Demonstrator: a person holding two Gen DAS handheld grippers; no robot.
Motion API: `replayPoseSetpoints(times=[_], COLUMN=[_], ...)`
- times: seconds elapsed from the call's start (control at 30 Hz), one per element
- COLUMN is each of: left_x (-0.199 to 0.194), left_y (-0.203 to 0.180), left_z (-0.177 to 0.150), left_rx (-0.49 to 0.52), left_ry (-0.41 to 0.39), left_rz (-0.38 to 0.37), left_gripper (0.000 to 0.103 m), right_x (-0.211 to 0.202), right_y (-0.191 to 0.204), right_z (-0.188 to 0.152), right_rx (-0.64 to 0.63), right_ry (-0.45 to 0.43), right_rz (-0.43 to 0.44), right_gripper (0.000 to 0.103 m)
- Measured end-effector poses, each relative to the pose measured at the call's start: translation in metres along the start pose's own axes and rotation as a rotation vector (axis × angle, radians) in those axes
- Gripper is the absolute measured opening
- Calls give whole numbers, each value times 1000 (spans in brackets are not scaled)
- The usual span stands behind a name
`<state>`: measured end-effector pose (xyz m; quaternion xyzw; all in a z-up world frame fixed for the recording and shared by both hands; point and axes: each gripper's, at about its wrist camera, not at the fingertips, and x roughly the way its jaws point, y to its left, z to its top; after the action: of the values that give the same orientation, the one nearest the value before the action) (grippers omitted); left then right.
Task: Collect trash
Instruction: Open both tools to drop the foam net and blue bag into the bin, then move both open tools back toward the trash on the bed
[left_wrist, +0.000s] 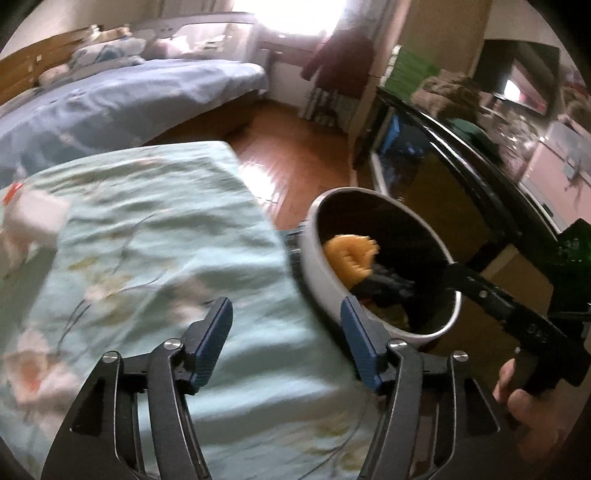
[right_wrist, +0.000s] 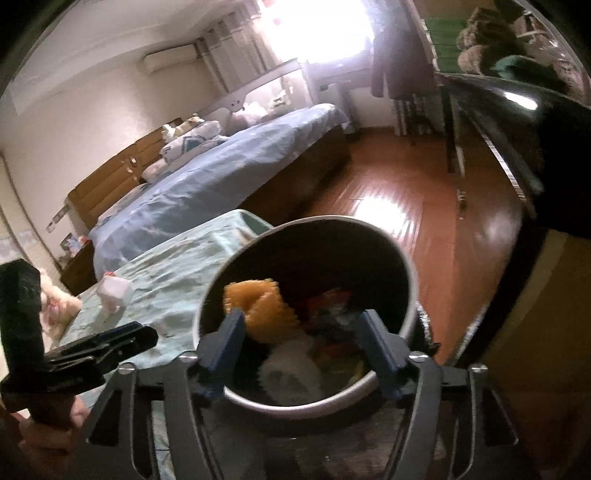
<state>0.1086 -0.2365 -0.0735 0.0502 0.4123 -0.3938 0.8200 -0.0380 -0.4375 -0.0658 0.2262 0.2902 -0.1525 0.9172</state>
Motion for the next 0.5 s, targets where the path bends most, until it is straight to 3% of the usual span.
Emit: replayPoseSetpoints(times=[0.17, 0.5], left_x=[-14, -48], left_y=[32, 92], left_z=[-11, -32], left_rx=[-69, -140], left_ry=[-15, -64], left_rz=[46, 191], left_gripper=[71, 75], right_x=[6, 21], right_y=[24, 70], right_z=[-2, -13], right_rx=[-41, -115], right_ry=[19, 60], right_rz=[46, 120], right_gripper=[87, 91])
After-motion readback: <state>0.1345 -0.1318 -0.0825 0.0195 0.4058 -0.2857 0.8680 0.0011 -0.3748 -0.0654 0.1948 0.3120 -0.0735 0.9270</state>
